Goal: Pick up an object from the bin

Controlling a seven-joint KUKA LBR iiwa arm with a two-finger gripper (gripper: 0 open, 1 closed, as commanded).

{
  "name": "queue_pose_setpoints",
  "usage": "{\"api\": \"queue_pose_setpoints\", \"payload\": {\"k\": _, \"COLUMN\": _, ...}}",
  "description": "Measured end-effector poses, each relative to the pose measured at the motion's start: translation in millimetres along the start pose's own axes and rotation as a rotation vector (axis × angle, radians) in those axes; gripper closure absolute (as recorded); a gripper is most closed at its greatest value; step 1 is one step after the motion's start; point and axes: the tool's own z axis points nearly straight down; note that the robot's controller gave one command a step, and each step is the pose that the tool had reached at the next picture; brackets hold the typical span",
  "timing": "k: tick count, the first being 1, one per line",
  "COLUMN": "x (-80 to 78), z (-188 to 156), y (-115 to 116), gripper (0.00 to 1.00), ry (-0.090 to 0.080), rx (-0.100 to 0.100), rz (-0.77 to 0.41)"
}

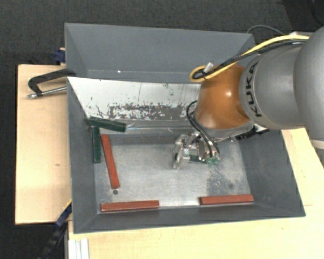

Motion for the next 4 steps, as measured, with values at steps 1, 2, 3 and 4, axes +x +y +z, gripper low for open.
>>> {"api": "queue_pose_setpoints", "payload": {"k": 1, "x": 14.3, "z": -67.2, "y": 1.9, "gripper": 1.00, "ry": 0.003, "rx": 0.001, "rz": -0.072}}
{"api": "queue_pose_setpoints", "payload": {"k": 2, "x": -6.9, "z": -169.4, "y": -22.3, "gripper": 0.00, "ry": -0.006, "rx": 0.002, "rz": -0.058}}
{"api": "queue_pose_setpoints", "payload": {"k": 3, "x": -6.2, "z": -168.3, "y": -21.9, "gripper": 0.00, "ry": -0.003, "rx": 0.001, "rz": -0.059}}
{"api": "queue_pose_setpoints", "payload": {"k": 4, "x": 8.2, "z": -127.4, "y": -15.6, "gripper": 0.00, "ry": -0.004, "rx": 0.001, "rz": -0.128}}
